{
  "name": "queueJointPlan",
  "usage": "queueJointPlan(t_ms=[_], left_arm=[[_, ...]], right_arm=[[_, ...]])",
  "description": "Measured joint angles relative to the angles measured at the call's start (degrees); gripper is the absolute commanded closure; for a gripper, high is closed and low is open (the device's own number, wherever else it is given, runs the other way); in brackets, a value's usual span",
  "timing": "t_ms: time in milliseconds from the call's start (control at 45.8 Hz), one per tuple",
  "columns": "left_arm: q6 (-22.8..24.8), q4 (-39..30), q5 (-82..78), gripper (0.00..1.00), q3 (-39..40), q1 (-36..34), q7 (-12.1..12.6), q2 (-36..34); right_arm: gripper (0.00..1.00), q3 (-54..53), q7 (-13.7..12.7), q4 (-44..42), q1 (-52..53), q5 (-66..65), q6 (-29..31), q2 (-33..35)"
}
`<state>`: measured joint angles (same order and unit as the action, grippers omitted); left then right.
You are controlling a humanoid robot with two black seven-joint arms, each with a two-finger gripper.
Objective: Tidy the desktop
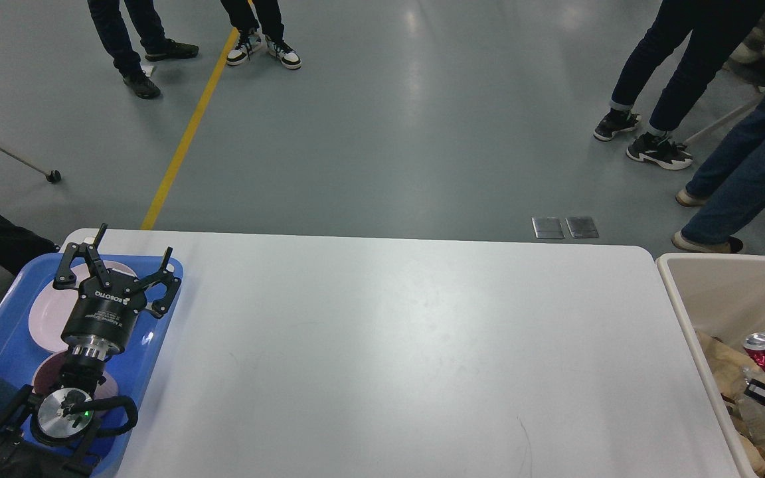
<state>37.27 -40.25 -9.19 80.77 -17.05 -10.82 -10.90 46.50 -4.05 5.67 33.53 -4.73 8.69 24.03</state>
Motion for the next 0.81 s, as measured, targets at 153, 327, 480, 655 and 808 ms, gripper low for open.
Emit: queueJointPlan(t_ms=[153,327,480,655,808], left_arm=[[0.0,0.0,0.0,0.04,0.0,0.0,0.0,0.0],[0.0,0.0,0.0,0.04,0.0,0.0,0.0,0.0],[0.0,0.0,0.0,0.04,0.0,0.0,0.0,0.0],[0.0,0.0,0.0,0.04,0.0,0.0,0.0,0.0],[0.0,0.0,0.0,0.04,0.0,0.0,0.0,0.0]], right_arm=[[1.00,-0.4,-0.3,-5.8,-4.7,2.2,-1.5,-3.4],[0.43,-0.7,-0.5,-6.1,-5.0,2.3,-2.9,-3.2],[0.00,-0.6,-0.4,-6.0,-5.0,2.3,-6.6,-3.1],[0.00,-0.4,-0.3,-5.5,-5.3,2.3,-10.0,-3.2],[0.00,-0.4,-0.3,-5.4,-5.3,2.3,-10.7,-3.4]])
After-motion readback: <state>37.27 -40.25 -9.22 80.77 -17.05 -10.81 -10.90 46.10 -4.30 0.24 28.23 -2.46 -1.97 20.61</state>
